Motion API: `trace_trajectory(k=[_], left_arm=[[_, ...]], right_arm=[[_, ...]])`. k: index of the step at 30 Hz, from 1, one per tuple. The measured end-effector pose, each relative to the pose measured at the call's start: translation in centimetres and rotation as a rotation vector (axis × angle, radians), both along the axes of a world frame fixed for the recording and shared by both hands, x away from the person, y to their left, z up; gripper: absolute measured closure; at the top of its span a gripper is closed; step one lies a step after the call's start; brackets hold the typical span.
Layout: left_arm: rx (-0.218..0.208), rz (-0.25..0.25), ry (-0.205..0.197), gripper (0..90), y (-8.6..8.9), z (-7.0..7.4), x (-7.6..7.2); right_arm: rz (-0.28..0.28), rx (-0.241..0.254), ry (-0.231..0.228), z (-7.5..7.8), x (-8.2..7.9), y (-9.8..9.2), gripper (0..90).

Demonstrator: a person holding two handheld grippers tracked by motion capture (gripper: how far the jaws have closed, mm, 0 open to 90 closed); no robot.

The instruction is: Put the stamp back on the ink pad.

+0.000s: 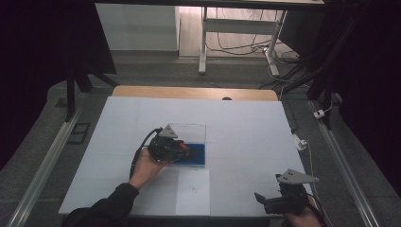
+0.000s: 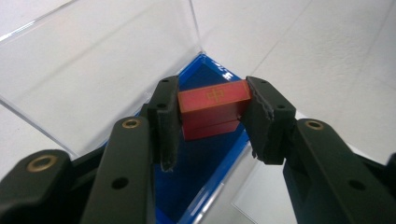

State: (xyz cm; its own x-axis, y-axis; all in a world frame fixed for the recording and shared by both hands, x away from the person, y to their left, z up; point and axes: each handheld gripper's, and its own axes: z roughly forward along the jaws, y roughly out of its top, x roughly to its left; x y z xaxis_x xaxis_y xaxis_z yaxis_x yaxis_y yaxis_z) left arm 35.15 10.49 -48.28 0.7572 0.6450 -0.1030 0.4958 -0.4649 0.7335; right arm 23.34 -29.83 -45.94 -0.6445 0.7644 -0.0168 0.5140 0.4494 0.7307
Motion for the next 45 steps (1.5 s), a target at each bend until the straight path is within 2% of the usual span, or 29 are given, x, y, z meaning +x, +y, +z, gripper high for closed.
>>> trace_trajectory(k=[12, 16, 19, 22, 28, 35, 45], left_arm=[[0.045, 0.004, 0.001, 57.6, -0.9, -1.5, 1.1], [0.082, 0.002, -0.007, 57.6, -1.2, -2.0, 1.1], [0.112, -0.007, -0.034, 57.7, -1.5, -2.1, 0.9], [0.122, 0.001, -0.039, 57.8, -1.6, -2.1, 0.8], [0.118, 0.006, -0.032, 57.7, -1.6, -2.1, 0.9], [0.111, 0.014, -0.002, 55.8, -1.5, -1.8, 1.1], [0.044, 0.034, 0.024, 40.3, -0.7, -1.0, 1.1]], right_arm=[[0.000, -0.001, 0.001, 0.0, 0.0, 0.0, 0.0], [0.000, -0.001, 0.002, 0.0, 0.0, 0.0, 0.0], [0.002, -0.001, 0.001, 0.0, 0.0, 0.0, 0.0], [0.003, -0.003, 0.002, 0.0, 0.0, 0.0, 0.0], [0.005, -0.004, 0.000, 0.0, 0.0, 0.1, 0.0], [0.007, -0.005, -0.001, 0.0, 0.0, 0.1, 0.0], [0.006, -0.007, 0.000, 0.0, 0.0, 0.1, 0.0]])
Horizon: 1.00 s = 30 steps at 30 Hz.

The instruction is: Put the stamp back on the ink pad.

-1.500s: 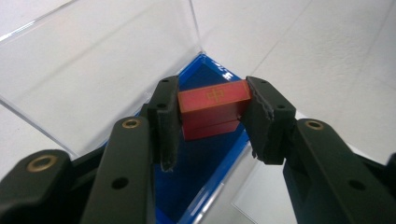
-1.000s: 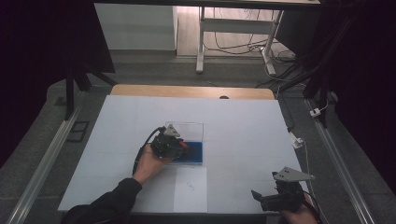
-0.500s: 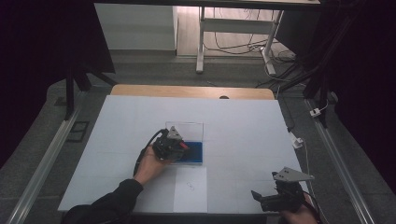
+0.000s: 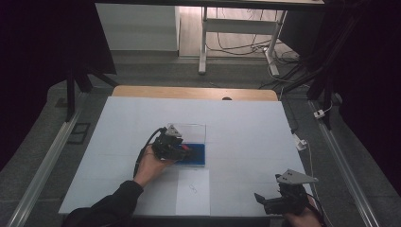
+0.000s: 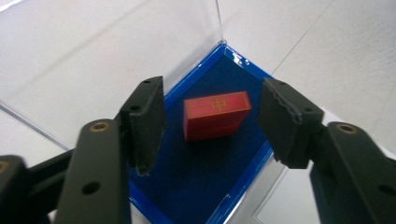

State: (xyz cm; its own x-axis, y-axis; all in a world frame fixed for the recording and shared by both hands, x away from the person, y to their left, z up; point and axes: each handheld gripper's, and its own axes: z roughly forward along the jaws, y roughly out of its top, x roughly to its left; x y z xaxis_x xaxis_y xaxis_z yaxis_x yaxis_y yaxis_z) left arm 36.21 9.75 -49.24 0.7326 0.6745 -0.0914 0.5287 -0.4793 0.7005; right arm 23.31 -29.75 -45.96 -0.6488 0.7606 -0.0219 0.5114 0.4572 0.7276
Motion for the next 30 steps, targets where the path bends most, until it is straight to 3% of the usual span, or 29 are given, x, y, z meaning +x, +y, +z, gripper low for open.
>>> trace_trajectory(k=[9, 20, 24, 30], left_arm=[[-0.074, -0.004, 0.014, 27.0, 0.7, 0.9, -0.4], [-0.133, -0.015, 0.043, 10.9, 1.3, 1.7, -1.1], [-0.114, -0.004, 0.049, 6.8, 1.3, 1.9, -1.4], [-0.136, -0.029, 0.049, 2.9, 2.0, 2.4, -1.9]], right_arm=[[0.000, 0.002, 0.001, 0.0, 0.0, 0.0, 0.0], [0.000, 0.004, 0.001, 0.0, 0.0, 0.0, 0.0], [-0.002, 0.004, 0.001, 0.0, 0.0, 0.0, 0.0], [-0.003, 0.007, 0.001, 0.0, 0.0, 0.0, 0.0]])
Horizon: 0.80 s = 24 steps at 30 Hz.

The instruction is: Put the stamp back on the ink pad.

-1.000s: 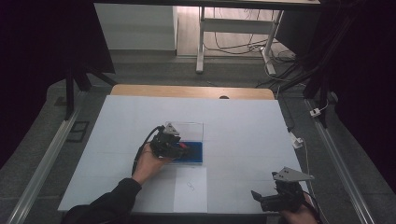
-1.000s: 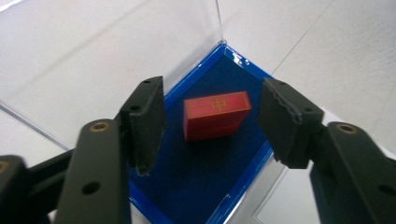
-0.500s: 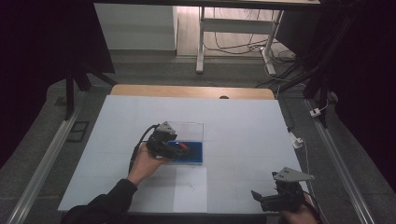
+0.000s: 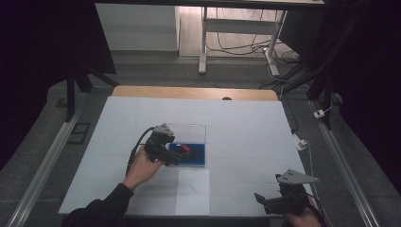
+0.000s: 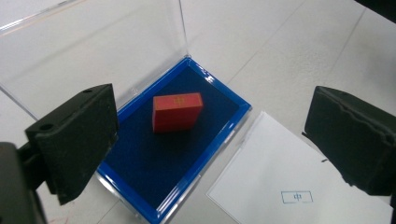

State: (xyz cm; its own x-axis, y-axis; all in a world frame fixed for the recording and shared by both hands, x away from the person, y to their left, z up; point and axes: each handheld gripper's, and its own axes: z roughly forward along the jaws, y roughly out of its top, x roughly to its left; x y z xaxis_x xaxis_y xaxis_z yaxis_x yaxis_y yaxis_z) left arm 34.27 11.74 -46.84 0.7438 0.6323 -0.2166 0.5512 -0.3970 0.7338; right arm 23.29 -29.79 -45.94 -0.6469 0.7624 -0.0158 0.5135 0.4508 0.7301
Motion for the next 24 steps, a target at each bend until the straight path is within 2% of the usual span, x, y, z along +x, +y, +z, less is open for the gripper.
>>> trace_trajectory(k=[3, 8, 15, 24], left_arm=[[-0.009, -0.004, -0.014, 0.8, 0.4, 0.2, -0.4], [-0.035, -0.010, -0.016, 0.0, 1.0, 0.5, -1.1], [-0.019, -0.006, -0.008, 0.0, 1.8, 0.9, -2.3], [-0.024, -0.015, -0.030, 0.0, 3.2, 1.5, -4.5]], right_arm=[[0.000, 0.000, 0.001, 0.0, 0.0, 0.0, 0.0], [0.001, 0.000, 0.001, 0.0, 0.0, 0.0, 0.0], [-0.004, 0.012, 0.006, 0.0, 0.1, -0.1, 0.0], [-0.011, 0.021, 0.009, 0.0, 0.2, -0.2, 0.0]])
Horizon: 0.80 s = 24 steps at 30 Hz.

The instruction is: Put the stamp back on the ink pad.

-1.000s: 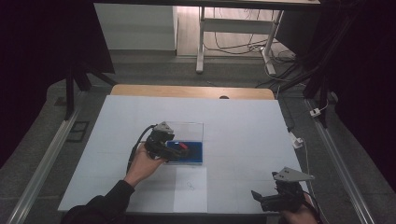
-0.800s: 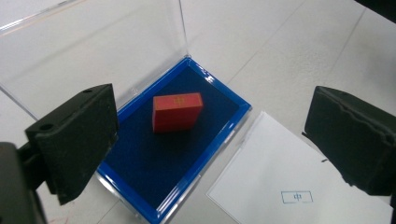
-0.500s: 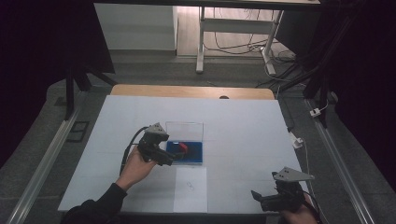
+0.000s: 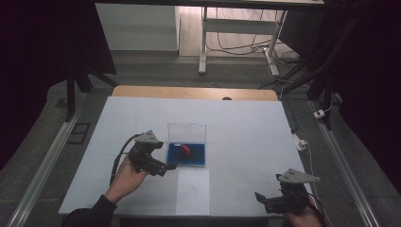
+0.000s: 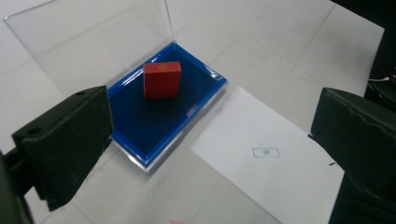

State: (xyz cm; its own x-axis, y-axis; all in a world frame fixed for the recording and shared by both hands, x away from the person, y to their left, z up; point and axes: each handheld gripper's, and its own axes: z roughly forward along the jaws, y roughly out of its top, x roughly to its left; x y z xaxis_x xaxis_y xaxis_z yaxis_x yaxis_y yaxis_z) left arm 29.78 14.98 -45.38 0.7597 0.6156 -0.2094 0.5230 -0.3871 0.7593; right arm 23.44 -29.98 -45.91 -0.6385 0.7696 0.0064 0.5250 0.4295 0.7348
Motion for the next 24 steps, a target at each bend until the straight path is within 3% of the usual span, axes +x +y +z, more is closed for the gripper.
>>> trace_trajectory(k=[12, 24], left_arm=[[-0.021, 0.004, 0.014, 0.0, 2.5, -0.1, -2.6], [-0.042, 0.094, 0.012, 0.0, 6.1, -0.5, -5.6]], right_arm=[[0.000, -0.011, 0.002, 0.0, 0.0, 0.1, 0.0], [-0.005, -0.006, -0.002, 0.0, 0.0, 0.0, 0.0]])
